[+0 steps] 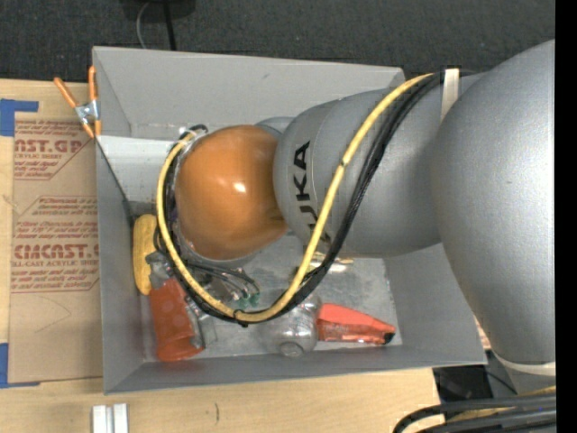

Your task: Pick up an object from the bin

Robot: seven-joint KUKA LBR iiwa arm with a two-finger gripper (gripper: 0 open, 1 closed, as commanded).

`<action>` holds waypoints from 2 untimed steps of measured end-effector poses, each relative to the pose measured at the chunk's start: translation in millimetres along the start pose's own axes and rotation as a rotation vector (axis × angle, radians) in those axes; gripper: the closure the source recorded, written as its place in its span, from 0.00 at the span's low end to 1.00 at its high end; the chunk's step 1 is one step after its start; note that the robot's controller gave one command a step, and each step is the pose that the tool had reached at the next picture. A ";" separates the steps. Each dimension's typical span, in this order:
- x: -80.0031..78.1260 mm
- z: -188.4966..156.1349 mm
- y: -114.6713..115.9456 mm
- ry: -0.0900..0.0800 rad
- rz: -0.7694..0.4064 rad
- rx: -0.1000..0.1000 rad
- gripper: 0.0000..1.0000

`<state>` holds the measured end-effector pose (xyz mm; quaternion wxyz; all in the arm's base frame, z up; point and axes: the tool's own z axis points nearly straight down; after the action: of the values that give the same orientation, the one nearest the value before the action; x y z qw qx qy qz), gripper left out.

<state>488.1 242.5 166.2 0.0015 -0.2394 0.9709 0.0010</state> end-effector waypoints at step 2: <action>-14.7 66.6 -26.4 -0.019 -0.373 0.004 0.00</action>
Offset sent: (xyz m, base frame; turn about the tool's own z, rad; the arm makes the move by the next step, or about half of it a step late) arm -0.0074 -0.0026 -0.0962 -0.4366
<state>513.6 226.2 99.6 0.0113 -0.4153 0.9096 0.0011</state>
